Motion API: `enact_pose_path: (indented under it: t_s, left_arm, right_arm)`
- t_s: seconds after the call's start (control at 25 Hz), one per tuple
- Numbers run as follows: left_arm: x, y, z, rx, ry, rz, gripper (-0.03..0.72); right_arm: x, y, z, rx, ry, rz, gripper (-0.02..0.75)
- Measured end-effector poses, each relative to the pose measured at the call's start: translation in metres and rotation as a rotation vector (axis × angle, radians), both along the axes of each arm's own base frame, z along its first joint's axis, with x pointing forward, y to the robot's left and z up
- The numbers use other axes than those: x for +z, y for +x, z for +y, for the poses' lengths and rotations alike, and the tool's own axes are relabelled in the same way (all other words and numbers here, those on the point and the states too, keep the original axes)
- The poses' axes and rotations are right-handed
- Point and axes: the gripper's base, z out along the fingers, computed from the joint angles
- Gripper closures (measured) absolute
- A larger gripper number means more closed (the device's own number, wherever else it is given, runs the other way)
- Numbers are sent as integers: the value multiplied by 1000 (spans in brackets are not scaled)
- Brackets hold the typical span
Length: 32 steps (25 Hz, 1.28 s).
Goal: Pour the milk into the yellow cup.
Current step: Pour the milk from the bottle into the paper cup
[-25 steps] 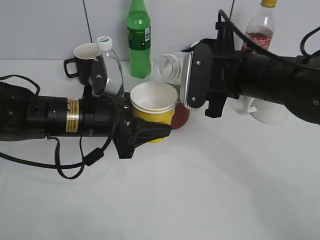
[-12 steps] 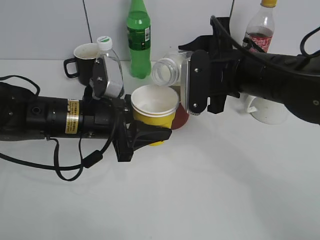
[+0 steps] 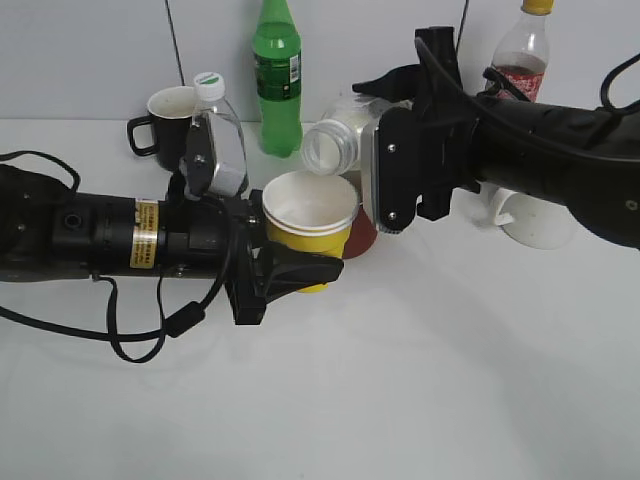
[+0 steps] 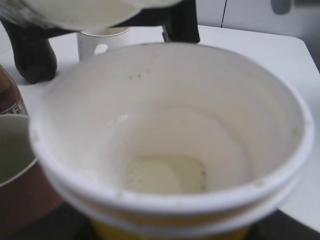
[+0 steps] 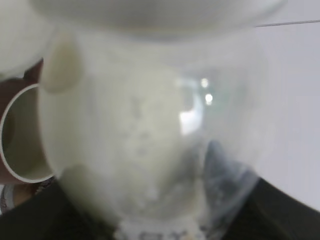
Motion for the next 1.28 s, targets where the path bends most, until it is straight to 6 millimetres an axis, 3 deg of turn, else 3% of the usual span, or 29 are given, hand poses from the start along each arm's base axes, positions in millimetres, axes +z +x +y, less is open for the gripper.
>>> enact_pose_path:
  t_s: [1.28]
  left_arm:
    - [1,-4,-1,-52,-7,-10,290]
  right_arm:
    - [4,0,1,40,-67,-113,306]
